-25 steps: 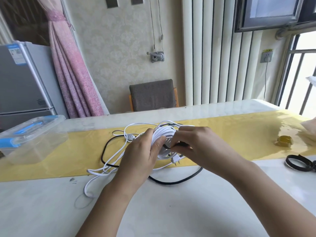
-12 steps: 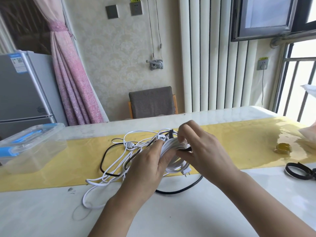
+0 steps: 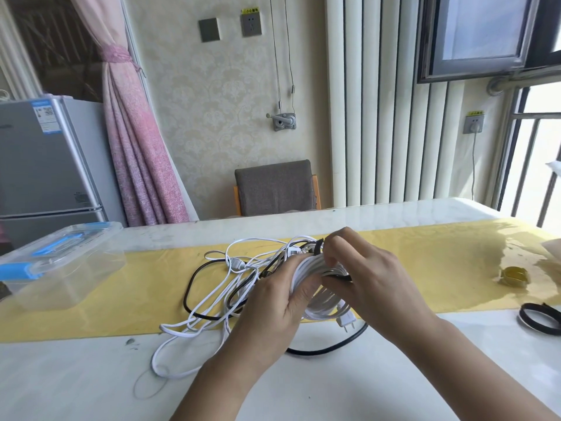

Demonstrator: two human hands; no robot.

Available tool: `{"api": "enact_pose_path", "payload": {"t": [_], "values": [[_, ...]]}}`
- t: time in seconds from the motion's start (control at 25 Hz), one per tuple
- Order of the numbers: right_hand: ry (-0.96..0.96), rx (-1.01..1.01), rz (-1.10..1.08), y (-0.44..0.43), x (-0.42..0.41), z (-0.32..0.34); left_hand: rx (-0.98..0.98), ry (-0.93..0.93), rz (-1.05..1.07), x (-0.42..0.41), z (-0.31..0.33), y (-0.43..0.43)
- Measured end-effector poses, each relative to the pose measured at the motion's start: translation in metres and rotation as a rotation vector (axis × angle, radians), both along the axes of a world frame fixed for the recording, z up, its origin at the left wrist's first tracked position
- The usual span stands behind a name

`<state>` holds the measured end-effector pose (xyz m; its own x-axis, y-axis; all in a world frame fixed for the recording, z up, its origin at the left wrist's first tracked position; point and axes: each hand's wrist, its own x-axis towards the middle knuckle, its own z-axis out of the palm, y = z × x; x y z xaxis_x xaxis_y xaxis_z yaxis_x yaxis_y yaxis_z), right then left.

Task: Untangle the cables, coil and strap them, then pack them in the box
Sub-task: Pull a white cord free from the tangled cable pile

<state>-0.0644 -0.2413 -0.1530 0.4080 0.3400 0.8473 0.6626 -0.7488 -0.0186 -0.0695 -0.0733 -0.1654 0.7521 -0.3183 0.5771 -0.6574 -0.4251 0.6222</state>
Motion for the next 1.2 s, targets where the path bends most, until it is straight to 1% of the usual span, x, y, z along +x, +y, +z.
{"api": "enact_pose_path", "payload": {"t": [0.24,0.44,0.6,0.68,0.84,0.92,1.2], "values": [[0.006,-0.005,0.060,0.001,0.002,-0.002,-0.090,0.062,-0.096,0.001,0.000,-0.001],[0.165,0.005,0.112,-0.008,0.005,0.000,-0.071,0.047,-0.019,0.005,-0.004,0.003],[0.207,0.018,0.118,-0.008,0.006,0.003,-0.057,0.001,0.043,0.003,0.000,0.004],[0.233,0.061,0.152,-0.006,0.006,0.003,-0.046,0.001,0.053,0.002,0.001,0.005],[0.277,0.240,0.207,0.000,0.006,0.001,-0.041,-0.010,0.083,0.007,-0.002,0.009],[0.279,0.285,0.215,0.001,0.007,0.000,-0.023,-0.006,0.088,0.008,-0.003,0.011],[0.277,0.196,0.236,-0.001,0.003,0.002,0.022,-0.018,0.055,0.005,-0.001,0.010]]}}
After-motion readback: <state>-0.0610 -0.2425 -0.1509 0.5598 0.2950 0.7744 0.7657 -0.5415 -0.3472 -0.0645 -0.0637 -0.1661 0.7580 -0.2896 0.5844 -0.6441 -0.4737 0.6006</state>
